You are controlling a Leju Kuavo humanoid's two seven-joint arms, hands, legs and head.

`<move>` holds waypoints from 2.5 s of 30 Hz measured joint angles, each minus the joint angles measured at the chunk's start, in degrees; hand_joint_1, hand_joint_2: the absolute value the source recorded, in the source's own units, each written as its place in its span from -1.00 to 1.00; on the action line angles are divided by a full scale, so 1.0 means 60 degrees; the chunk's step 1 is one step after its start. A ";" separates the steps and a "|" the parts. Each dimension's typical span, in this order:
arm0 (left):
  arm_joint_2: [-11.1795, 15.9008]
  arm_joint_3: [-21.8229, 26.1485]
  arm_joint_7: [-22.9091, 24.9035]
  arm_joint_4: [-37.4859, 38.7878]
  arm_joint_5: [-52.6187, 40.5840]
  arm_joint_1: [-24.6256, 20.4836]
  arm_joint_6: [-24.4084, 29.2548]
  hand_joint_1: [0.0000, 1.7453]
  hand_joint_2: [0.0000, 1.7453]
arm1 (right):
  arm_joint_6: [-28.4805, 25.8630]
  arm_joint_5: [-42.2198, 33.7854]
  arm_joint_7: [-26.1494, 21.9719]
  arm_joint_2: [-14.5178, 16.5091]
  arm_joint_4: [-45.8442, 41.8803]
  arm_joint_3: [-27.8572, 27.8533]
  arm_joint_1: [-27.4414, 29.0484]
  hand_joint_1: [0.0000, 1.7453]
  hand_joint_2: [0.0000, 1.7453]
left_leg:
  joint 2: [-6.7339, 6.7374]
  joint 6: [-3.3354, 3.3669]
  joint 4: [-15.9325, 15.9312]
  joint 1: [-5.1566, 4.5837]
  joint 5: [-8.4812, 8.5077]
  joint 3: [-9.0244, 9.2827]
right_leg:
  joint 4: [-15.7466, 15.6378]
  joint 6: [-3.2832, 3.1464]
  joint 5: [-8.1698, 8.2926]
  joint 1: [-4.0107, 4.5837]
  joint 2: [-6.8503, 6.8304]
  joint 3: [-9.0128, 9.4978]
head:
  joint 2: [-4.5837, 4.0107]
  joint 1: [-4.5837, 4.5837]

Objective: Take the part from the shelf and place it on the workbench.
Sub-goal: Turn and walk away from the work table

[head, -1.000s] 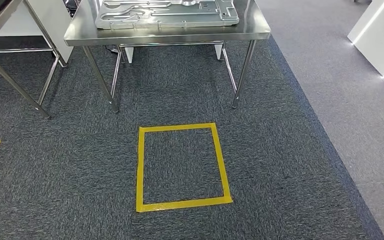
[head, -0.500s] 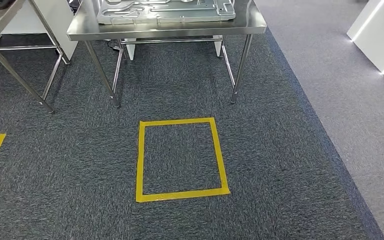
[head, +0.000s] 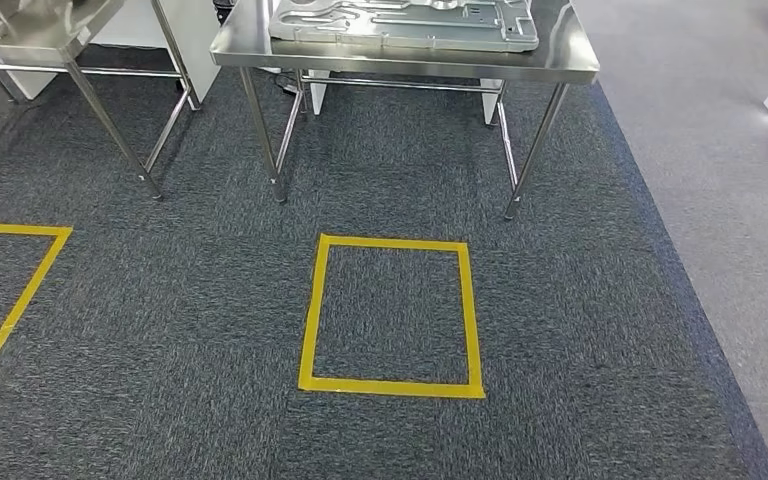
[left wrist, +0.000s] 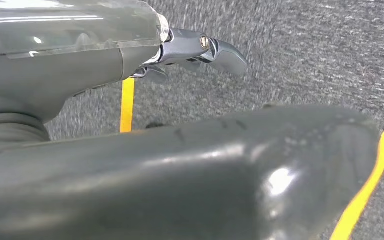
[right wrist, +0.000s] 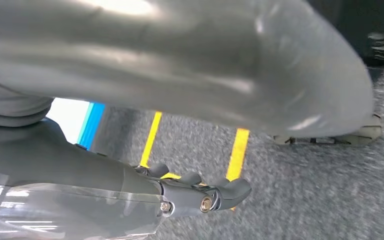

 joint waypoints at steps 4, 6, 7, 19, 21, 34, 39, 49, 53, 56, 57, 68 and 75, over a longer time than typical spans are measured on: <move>-0.0011 0.0001 -0.0001 0.0005 -0.0006 0.0026 -0.0001 -1.00 -1.00 | 0.0001 0.0003 0.0009 -0.0015 0.0000 0.0038 -0.0036 -1.00 -1.00 | -0.0269 -0.0240 0.0021 0.0021 0.0045 -0.0170 | -0.0336 -0.0111 0.0050 -0.0016 -0.0143 0.0099 | 0.0000 0.0001; -0.0005 -0.0001 -0.0003 0.0008 -0.0027 0.0032 -0.0008 -1.00 -1.00 | -0.0006 0.0003 0.0015 -0.0016 0.0000 0.0045 -0.0027 -1.00 -1.00 | 0.0005 -0.0330 0.0555 0.0006 -0.0332 -0.0425 | -0.0480 -0.0215 0.0124 -0.0068 -0.0390 0.0131 | 0.0000 -0.0005; -0.0005 -0.0002 -0.0004 0.0010 -0.0038 0.0023 -0.0013 -1.00 -1.00 | -0.0010 0.0003 0.0016 -0.0020 0.0000 0.0045 -0.0015 -1.00 -1.00 | 0.0217 -0.0366 0.1123 0.0031 -0.0669 -0.0679 | -0.0500 -0.0244 0.0141 -0.0059 -0.0520 0.0129 | 0.0000 -0.0006; -0.0040 -0.0069 -0.0117 0.0029 -0.0235 0.0038 -0.0058 -1.00 -1.00 | -0.0016 -0.0171 -0.0011 -0.0076 -0.0004 0.0041 -0.0022 -1.00 -1.00 | 0.0970 -0.0284 0.0057 0.0143 -0.0082 -0.0055 | -0.0164 0.0092 0.0006 -0.0002 -0.1577 0.0047 | 0.0000 -0.0005; -0.0056 -0.0107 -0.0117 0.0029 -0.0237 0.0039 -0.0070 -1.00 -1.00 | -0.0025 -0.0184 -0.0015 -0.0087 -0.0003 0.0039 -0.0008 -1.00 -1.00 | 0.0797 -0.0152 0.0005 0.0175 0.0028 -0.0083 | 0.0262 0.0200 -0.0353 -0.0055 -0.1239 -0.0122 | 0.0000 -0.0006; -0.0113 -0.0158 -0.0270 0.0036 -0.0138 0.0083 0.0053 -1.00 -1.00 | -0.0142 -0.0184 -0.0058 -0.0085 0.0002 0.0036 0.0092 -1.00 -1.00 | -0.0576 -0.0430 0.0134 0.0195 0.0265 -0.0482 | -0.0171 -0.0039 -0.0130 -0.0081 -0.0045 0.0135 | 0.0000 -0.0003; -0.0144 -0.0039 -0.0290 0.0036 0.0256 0.0227 0.0346 -1.00 -1.00 | -0.0138 0.0302 -0.0063 -0.0033 0.0007 0.0176 0.0223 -1.00 -1.00 | 0.0406 -0.0607 0.2215 0.0166 -0.0973 -0.1462 | -0.0338 -0.0287 -0.0035 -0.0076 -0.0729 0.0130 | 0.0000 -0.0008; -0.0153 0.0343 -0.0249 0.0036 0.0466 0.0415 0.0669 -1.00 -1.00 | 0.0015 0.0595 -0.0004 -0.0039 0.0007 0.0544 0.0145 -1.00 -1.00 | 0.1071 -0.0313 0.0010 0.0060 0.0005 -0.0107 | -0.0253 -0.0032 -0.0156 0.0055 -0.1757 0.0248 | 0.0000 -0.0008; -0.0220 0.0412 -0.0161 0.0040 0.0555 0.0407 0.0768 -1.00 -1.00 | 0.0025 0.0715 0.0056 -0.0071 0.0007 0.0605 0.0142 -1.00 -1.00 | 0.0699 -0.0110 -0.0088 0.0144 0.0167 -0.0131 | 0.0995 0.0137 -0.1021 -0.0028 -0.0839 -0.0260 | 0.0000 -0.0006; -0.0249 0.0498 -0.0135 0.0040 0.0632 0.0398 0.0831 -1.00 -1.00 | 0.0035 0.0787 0.0056 -0.0075 0.0010 0.0645 0.0178 -1.00 -1.00 | 0.0325 -0.0084 -0.0062 0.0136 0.0204 -0.0201 | 0.2631 0.0173 -0.1607 -0.0071 -0.0605 -0.1034 | 0.0000 -0.0006; -0.0259 0.0531 -0.0129 0.0040 0.0641 0.0408 0.0839 -1.00 -1.00 | 0.0035 0.0797 0.0056 -0.0078 0.0011 0.0662 0.0183 -1.00 -1.00 | 0.0188 -0.0094 -0.0044 0.0136 0.0206 -0.0201 | 0.2543 0.0176 -0.1420 -0.0087 -0.0590 -0.1002 | 0.0000 -0.0006; -0.0452 0.0894 -0.0171 0.0044 0.1168 0.0454 0.1269 -1.00 -1.00 | 0.0123 0.1290 -0.0157 -0.0145 0.0010 0.1079 0.0166 -1.00 -1.00 | 0.0098 -0.0614 0.1108 0.0166 -0.0412 -0.0903 | -0.0236 -0.0213 -0.0097 -0.0154 -0.0407 0.0148 | 0.0000 -0.0008; -0.0404 0.0998 -0.0611 0.0042 0.0695 0.0427 0.0719 -1.00 -1.00 | 0.0189 0.0781 -0.0435 -0.0055 0.0011 0.1228 0.0046 -1.00 -1.00 | 0.0925 -0.0650 0.0997 0.0186 -0.0179 -0.0633 | -0.0145 -0.0213 -0.0212 -0.0056 -0.1358 0.0173 | 0.0000 -0.0006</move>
